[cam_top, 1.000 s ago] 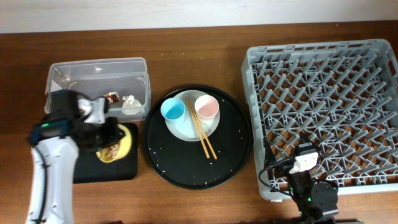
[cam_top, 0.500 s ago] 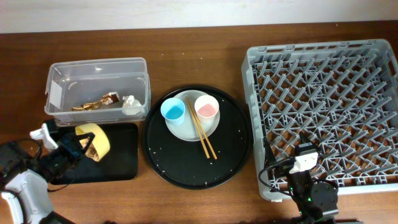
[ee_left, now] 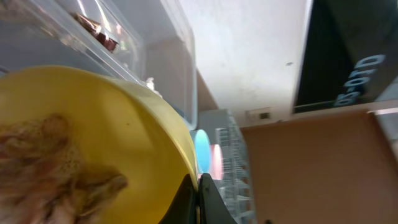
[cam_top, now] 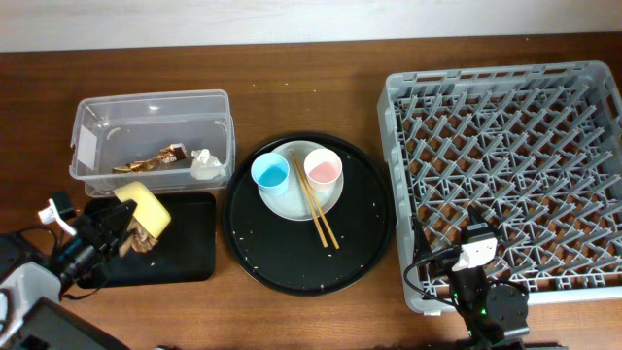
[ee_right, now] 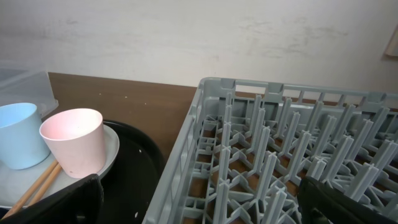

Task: Sort waste into correct bins and load items into the dishwasher rack
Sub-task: 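Carry the bowl over the black tray and tip out the scraps, then return the empty yellow bowl to the round tray and release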

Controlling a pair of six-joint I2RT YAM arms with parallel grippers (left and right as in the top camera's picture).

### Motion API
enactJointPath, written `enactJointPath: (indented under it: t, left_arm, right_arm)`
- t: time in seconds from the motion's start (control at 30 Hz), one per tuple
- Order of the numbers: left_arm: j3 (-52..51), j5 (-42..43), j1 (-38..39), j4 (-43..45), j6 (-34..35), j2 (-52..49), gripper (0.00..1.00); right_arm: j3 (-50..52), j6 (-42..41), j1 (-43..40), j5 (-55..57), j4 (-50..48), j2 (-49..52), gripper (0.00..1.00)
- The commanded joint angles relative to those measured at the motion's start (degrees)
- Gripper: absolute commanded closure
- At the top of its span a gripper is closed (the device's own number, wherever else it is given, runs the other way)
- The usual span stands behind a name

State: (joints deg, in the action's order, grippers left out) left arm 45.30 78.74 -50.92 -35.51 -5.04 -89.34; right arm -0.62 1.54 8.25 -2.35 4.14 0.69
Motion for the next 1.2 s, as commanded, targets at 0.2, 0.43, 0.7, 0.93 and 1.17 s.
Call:
enactJointPath:
  t: [0.2,0.43,0.7,0.93,1.17]
  left_arm:
    - [-0.33,11.45,-0.26,-1.97,-3.23,-2.58,1.0]
    - [-0.33,11.37,-0.55,-3.17,-3.19,-2.64,1.0]
    - [-0.33,11.45,-0.63,-4.72,-2.12,-2.64,1.0]
    - [-0.15,10.84,0.37,-2.99,-2.32,-2.54,1.0]
    - [4.79,-4.94,10.75,-6.99,4.22,8.59,1.0]
  right_arm:
    - [0.31,-0.04,0.37,0.48,0.33,-0.31,0.02]
    - [0.31,-0.04,0.37,0.48,0.33,-0.31,0.02]
    - [0.31,-0.04,0.37,0.48,0.33,-0.31,0.02]
    - [0.31,-0.04,0.37,0.48,0.33,-0.31,0.02]
    - [0.31,-0.04,0.37,0.48,0.33,-0.31,0.02]
